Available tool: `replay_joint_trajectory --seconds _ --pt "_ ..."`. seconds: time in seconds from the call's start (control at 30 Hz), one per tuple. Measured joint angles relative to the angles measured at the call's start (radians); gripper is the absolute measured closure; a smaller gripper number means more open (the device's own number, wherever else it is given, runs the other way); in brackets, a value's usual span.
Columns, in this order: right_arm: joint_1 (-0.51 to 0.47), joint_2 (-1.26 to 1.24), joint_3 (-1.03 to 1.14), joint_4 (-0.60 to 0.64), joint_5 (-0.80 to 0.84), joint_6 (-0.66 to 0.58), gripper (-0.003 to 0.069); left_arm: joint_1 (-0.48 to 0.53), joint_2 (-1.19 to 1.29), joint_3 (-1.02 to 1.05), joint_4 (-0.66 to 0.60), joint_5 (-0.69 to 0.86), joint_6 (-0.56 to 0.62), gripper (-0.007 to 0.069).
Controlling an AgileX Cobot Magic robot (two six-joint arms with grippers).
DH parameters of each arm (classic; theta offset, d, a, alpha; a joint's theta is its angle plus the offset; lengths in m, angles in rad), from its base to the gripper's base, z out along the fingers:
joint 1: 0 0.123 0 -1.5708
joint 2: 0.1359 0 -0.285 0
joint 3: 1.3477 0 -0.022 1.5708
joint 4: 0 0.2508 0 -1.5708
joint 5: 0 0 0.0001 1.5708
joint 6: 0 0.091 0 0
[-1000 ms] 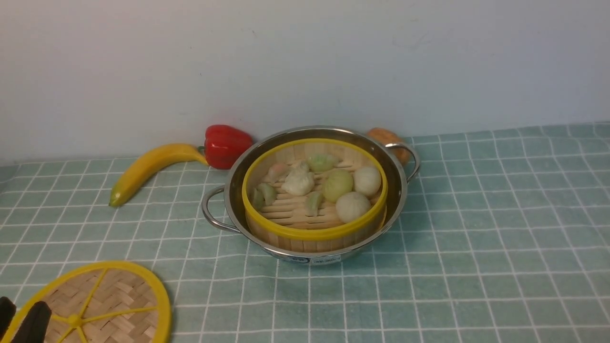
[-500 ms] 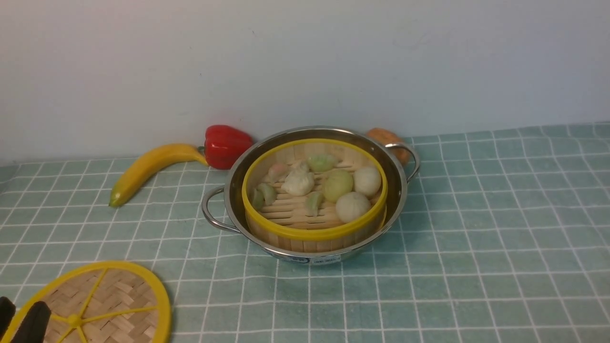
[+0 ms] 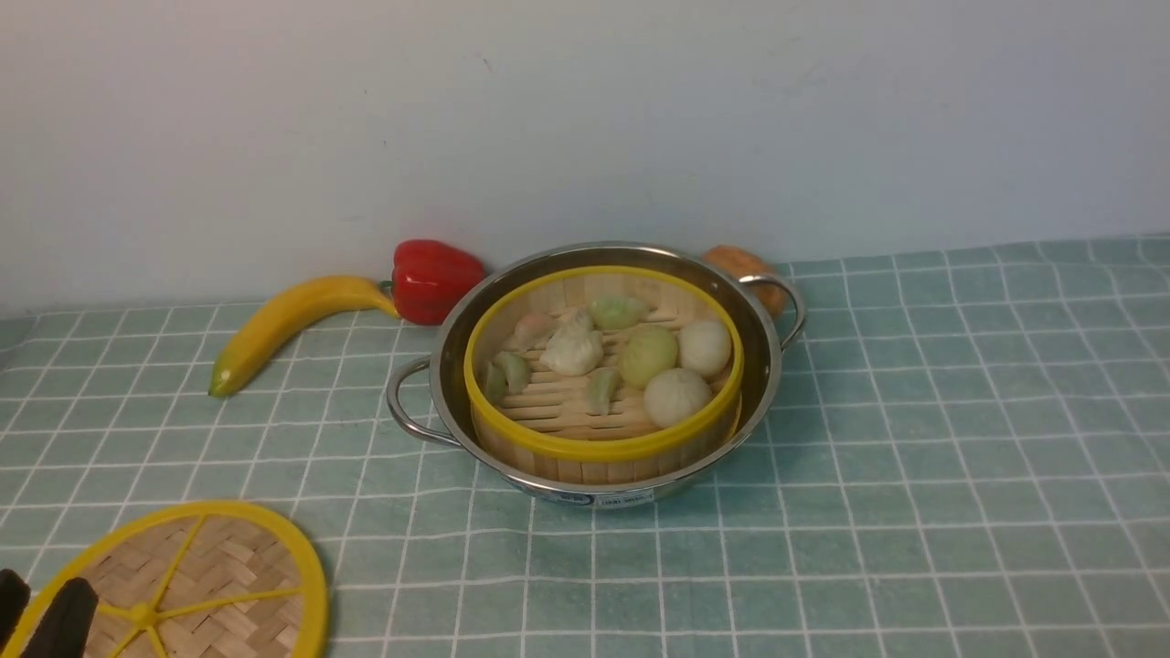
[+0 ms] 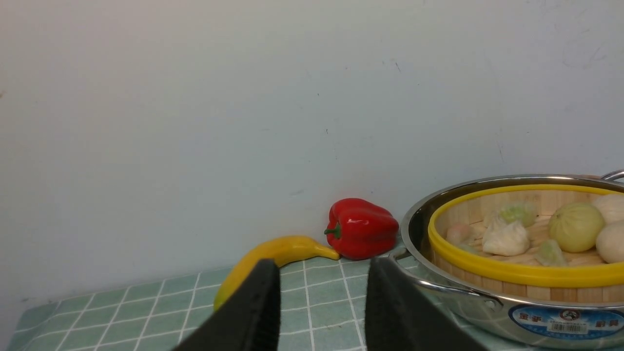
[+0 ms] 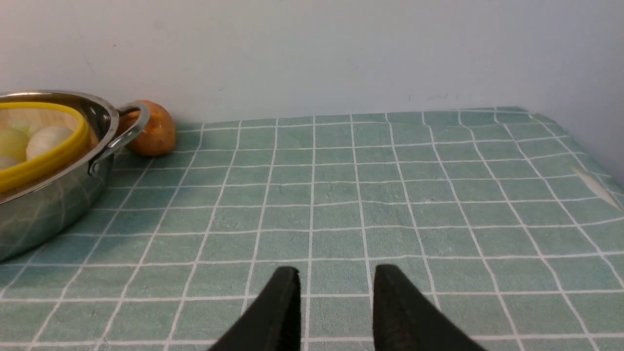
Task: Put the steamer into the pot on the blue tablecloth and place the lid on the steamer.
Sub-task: 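Grasp the bamboo steamer lid lying on the table by its centre knob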
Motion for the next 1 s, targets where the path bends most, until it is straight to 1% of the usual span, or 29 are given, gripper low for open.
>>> replay_joint_trajectory --seconds 0.33,0.53,1.0 --pt "0.009 0.0 0.0 0.03 0.0 -0.073 0.0419 0.0 0.0 0.0 0.0 0.0 0.0 0.0382" --pt "0.009 0.0 0.0 0.067 -0.004 -0.065 0.0419 0.0 0.0 0.0 0.0 0.0 0.0 0.0382" --pt "0.009 0.0 0.0 0.071 -0.004 -0.052 0.0419 0.0 0.0 0.0 0.0 0.0 0.0 0.0382"
